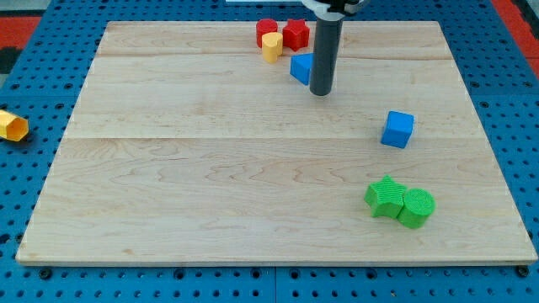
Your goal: Push the blue cube to the bottom of the yellow heart
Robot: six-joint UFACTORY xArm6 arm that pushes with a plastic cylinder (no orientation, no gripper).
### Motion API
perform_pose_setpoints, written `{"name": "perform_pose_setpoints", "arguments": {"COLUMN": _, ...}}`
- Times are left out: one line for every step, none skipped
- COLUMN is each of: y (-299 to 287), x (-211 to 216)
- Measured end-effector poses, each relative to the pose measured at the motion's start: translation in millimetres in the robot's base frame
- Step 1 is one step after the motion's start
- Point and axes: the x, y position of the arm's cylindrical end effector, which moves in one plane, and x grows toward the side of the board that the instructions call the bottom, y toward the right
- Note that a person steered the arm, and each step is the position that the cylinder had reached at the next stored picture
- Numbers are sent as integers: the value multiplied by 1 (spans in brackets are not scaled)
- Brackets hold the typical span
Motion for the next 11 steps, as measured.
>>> {"name": "perform_pose_setpoints", "arguments": {"y": -17, "x": -37}}
{"name": "perform_pose_setpoints", "arguments": {"y": -37, "x": -50}}
{"name": "perform_pose_setpoints", "arguments": {"y": -12, "x": -21}}
{"name": "perform_pose_setpoints", "arguments": {"y": 66, "x": 6}}
{"name": "perform_pose_setpoints", "arguments": {"y": 157, "x": 41}}
{"name": "perform_pose_setpoints", "arguments": {"y": 194, "x": 102}}
{"name": "perform_pose_setpoints", "arguments": {"y": 108, "x": 93}}
{"name": "perform_pose_setpoints", "arguments": {"y": 81, "x": 56}}
{"name": "perform_pose_setpoints", "arguments": {"y": 54, "x": 48}}
{"name": "perform_pose_setpoints", "arguments": {"y": 87, "x": 72}}
{"name": "perform_pose_setpoints", "arguments": {"y": 50, "x": 79}}
